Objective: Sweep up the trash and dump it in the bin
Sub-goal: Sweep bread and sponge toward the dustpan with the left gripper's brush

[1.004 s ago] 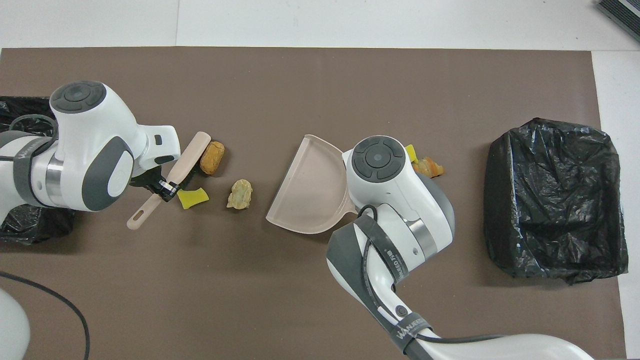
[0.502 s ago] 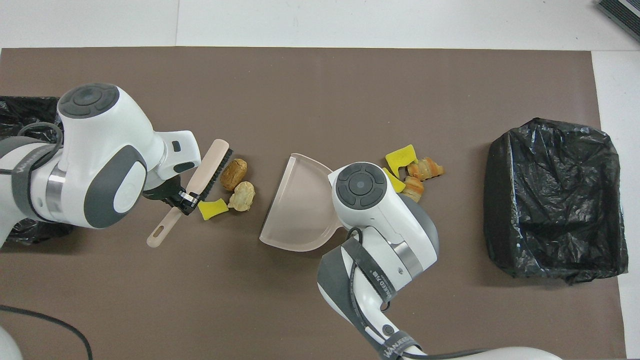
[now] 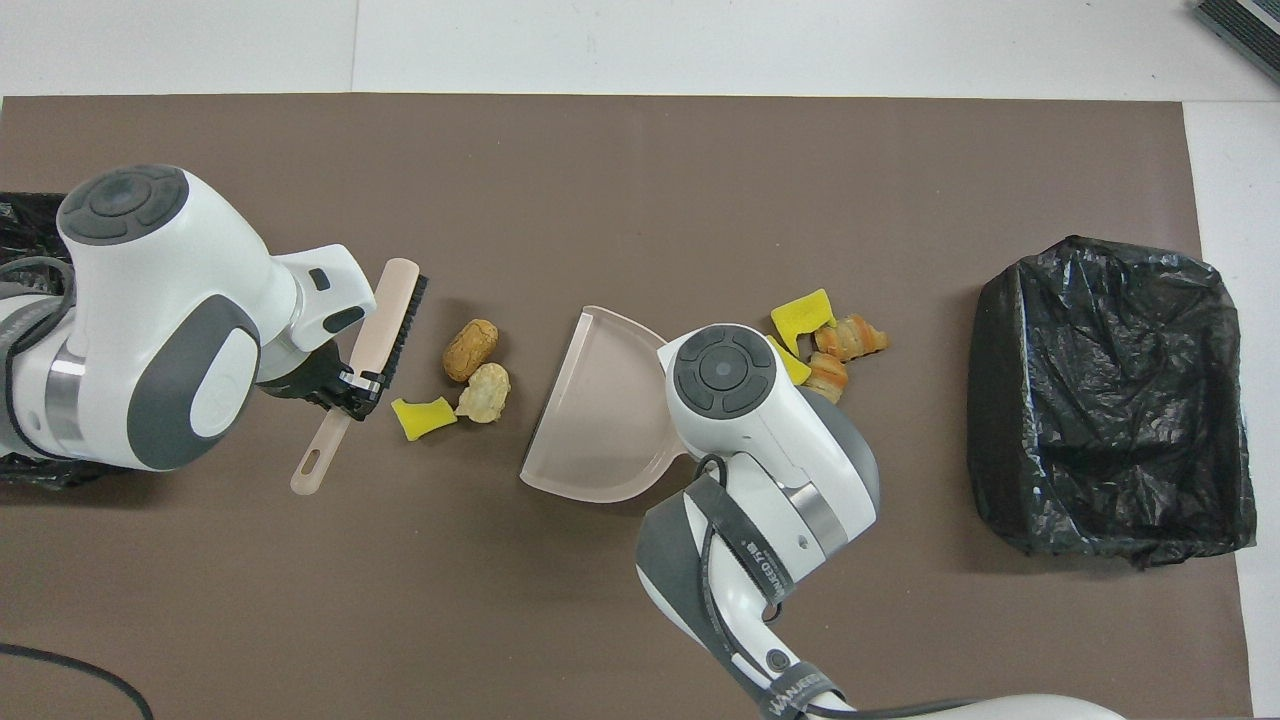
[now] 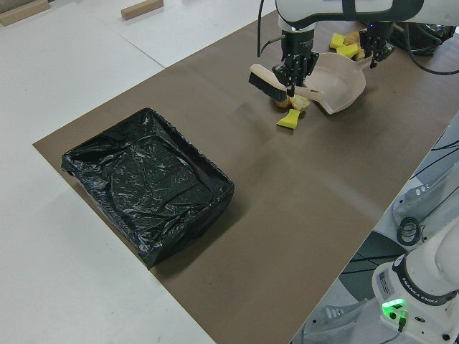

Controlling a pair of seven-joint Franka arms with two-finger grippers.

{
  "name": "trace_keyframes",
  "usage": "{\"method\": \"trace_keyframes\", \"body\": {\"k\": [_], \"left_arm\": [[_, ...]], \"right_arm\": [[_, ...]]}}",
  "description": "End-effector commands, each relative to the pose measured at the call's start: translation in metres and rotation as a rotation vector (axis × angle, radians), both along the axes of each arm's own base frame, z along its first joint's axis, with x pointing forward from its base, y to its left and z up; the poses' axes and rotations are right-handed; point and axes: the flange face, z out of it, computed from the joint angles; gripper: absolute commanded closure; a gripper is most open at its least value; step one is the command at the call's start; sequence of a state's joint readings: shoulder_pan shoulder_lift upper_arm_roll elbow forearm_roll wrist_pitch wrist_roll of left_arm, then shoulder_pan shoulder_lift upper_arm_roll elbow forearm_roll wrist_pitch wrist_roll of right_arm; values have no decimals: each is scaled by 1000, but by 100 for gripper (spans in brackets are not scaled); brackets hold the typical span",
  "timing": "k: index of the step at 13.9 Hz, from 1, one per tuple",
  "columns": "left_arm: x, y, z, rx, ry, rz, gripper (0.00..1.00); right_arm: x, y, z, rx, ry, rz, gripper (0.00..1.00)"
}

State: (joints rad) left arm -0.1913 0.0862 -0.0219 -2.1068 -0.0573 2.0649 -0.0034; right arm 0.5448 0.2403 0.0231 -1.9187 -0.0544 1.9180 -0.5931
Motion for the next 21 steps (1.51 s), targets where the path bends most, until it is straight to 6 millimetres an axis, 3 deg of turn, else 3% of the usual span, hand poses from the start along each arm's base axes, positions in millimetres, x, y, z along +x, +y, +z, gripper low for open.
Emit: {"method": "trace_keyframes", "body": {"k": [1, 4, 8, 16, 18, 21], "left_arm": [[-17, -6, -7, -12, -15, 4, 100], [-34, -38, -17, -8, -2, -54, 100], [-55, -93, -14, -86, 15, -85, 100], [-120, -199, -1, -186, 67, -233, 100], [-129, -211, 11, -206, 69, -249, 100], [-116, -198, 54, -232, 43, -208, 100]], "right_arm": [[-7, -5, 10, -13, 24, 59, 100], [-11, 0, 11, -18, 32, 72, 100], [-11, 2, 11, -12, 26, 68, 100], [-12, 2, 11, -12, 27, 66, 100], [-11, 1, 11, -12, 26, 63, 100], [-11, 1, 11, -13, 27, 63, 100]]}}
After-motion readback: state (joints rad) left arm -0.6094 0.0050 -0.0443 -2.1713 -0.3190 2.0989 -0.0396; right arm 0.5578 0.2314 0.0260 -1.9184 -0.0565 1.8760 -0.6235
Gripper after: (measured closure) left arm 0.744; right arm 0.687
